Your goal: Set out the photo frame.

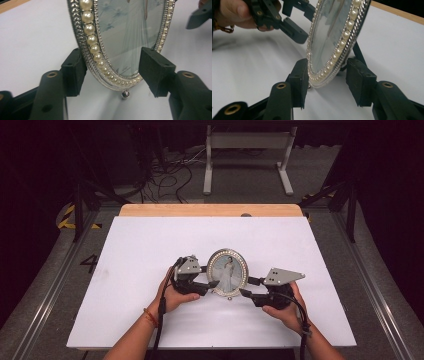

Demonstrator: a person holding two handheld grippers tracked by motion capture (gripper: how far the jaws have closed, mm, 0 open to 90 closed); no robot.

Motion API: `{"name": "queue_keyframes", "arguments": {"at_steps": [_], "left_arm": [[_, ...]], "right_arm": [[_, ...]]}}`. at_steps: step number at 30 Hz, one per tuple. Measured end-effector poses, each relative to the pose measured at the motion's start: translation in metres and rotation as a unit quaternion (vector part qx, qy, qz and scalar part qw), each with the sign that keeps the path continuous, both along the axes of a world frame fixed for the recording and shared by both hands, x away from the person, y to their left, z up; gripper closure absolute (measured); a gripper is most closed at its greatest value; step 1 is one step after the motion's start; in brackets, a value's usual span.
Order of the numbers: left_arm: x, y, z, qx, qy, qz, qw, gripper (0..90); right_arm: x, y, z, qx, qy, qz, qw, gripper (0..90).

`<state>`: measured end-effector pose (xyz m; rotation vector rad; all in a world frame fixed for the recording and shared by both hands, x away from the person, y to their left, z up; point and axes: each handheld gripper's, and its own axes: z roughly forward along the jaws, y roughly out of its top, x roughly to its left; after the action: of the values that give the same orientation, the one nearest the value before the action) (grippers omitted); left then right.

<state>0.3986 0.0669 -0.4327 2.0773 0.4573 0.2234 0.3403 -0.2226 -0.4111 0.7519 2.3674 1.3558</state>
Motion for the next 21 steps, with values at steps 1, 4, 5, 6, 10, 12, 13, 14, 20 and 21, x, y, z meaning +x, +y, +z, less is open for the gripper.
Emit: {"name": "queue_keyframes", "arguments": {"at_steps": [1, 4, 5, 6, 10, 12, 13, 14, 20, 21], "left_arm": [[0.0, 0.0, 0.0, 0.0, 0.0, 0.001, 1.0, 40.7], [0.001, 0.004, 0.0, -0.001, 0.004, 0.001, 1.0, 46.5], [0.001, 0.005, 0.0, 0.0, 0.005, 0.003, 1.0, 47.9], [0.001, 0.005, 0.0, 0.003, 0.005, 0.004, 1.0, 49.3], [0.0, 0.006, 0.002, 0.014, 0.003, 0.005, 0.9999, 58.1], [-0.001, 0.007, 0.002, 0.021, 0.002, 0.006, 0.9998, 59.6], [-0.001, 0.007, 0.002, 0.024, -0.001, 0.008, 0.9997, 62.0], [-0.001, 0.008, 0.002, 0.026, 0.001, 0.008, 0.9996, 63.5], [-0.003, 0.009, 0.004, 0.033, 0.002, 0.005, 0.9995, 64.8], [-0.004, 0.009, 0.004, 0.033, 0.005, 0.005, 0.9994, 64.8]], "right_arm": [[0.0, 0.001, 0.0, 0.002, -0.002, -0.004, 1.0, 55.6], [0.001, 0.003, -0.001, 0.011, -0.005, -0.017, 0.9998, 65.2], [0.002, 0.002, -0.002, 0.016, -0.003, -0.021, 0.9996, 67.3], [0.003, 0.001, -0.002, 0.019, -0.001, -0.025, 0.9995, 69.1], [0.008, -0.002, -0.003, 0.037, 0.012, -0.034, 0.9987, 74.4], [0.009, -0.002, -0.003, 0.04, 0.015, -0.036, 0.9984, 74.7], [0.009, -0.002, -0.003, 0.04, 0.016, -0.035, 0.9984, 74.7], [0.01, -0.002, -0.003, 0.04, 0.016, -0.036, 0.9984, 74.8], [0.012, -0.001, -0.004, 0.041, 0.019, -0.042, 0.9981, 74.6], [0.012, -0.001, -0.004, 0.04, 0.018, -0.042, 0.9981, 74.6]]}}
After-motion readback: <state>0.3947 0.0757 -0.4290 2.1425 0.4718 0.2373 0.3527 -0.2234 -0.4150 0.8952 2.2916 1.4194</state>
